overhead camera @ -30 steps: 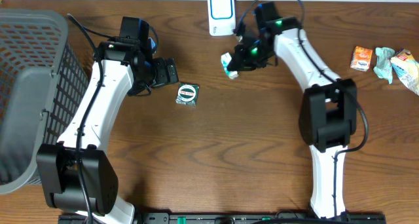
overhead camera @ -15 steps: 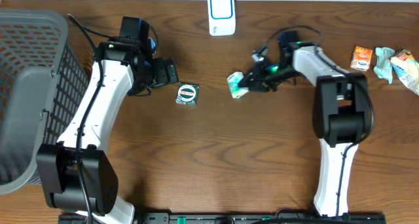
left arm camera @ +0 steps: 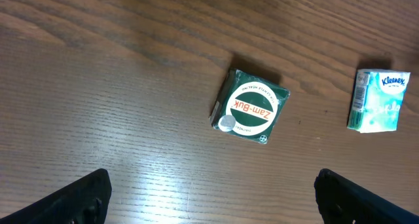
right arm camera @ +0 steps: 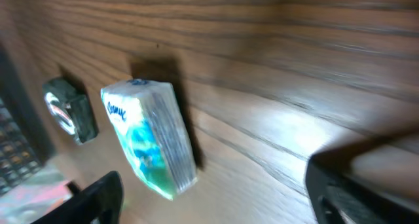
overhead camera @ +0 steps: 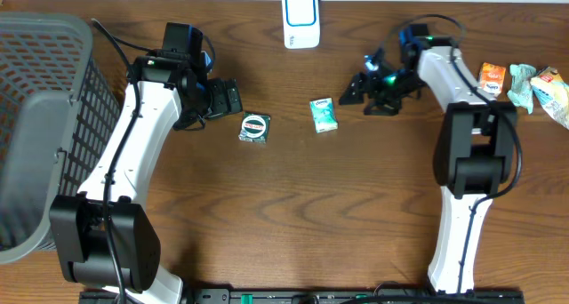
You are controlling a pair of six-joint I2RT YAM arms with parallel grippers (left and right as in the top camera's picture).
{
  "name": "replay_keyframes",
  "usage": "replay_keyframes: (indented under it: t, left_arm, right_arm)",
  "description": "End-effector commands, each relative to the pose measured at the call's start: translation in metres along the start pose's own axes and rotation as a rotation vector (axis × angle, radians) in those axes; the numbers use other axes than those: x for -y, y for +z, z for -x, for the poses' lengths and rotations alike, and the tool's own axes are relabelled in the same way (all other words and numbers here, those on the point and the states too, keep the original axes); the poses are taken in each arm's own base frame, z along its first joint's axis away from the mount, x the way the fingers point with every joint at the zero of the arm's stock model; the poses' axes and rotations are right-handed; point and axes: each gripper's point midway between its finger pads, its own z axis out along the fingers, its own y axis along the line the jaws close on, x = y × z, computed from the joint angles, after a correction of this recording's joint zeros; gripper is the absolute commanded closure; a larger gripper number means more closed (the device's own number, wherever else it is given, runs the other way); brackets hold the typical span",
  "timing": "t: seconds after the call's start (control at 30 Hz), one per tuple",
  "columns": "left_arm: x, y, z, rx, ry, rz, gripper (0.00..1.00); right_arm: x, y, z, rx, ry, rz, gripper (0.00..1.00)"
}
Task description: Scan the item barcode
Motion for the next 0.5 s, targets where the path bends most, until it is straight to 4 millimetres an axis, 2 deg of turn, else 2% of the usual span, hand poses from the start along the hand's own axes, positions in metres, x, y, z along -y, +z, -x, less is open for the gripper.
replay_keyframes:
  t: [0.0,0.17,0.3,0.37,0.4,0.43,0.47]
  left_arm:
    - [-0.001,-0.002,0.003,0.009,0.007,0.008,0.02]
    - [-0.001,-0.002,0.003,0.009,0.007,0.008,0.02]
    - [-0.001,-0.002,0.003,0.009,0.007,0.008,0.02]
    - [-0.001,-0.002,0.003,0.009,0.007,0.008,0.02]
    - [-0.001,-0.002,0.003,0.009,0.007,0.008,0.02]
    - [-0.001,-0.002,0.003,0.009,0.007,0.008,0.03]
    - [-0.001,-0.002,0.003,0.009,0.007,0.008,0.02]
  right_arm:
    - [-0.011,0.015,-0.003,-0.018,-0.099,-0.084,0.24]
    - [-0.034,0.034,-0.007,-0.032,-0.127,-0.082,0.40]
    - [-0.043,0.043,-0.012,-0.043,-0.120,-0.083,0.51]
    - [-0.045,0.045,-0.013,-0.048,-0.125,-0.083,0.68]
    - [-0.046,0.045,-0.013,-0.049,-0.126,-0.084,0.86]
    - [-0.046,0.045,-0.014,-0.049,-0.122,-0.083,0.98]
    - [-0.046,0.045,-0.014,-0.050,-0.105,-0.084,0.99]
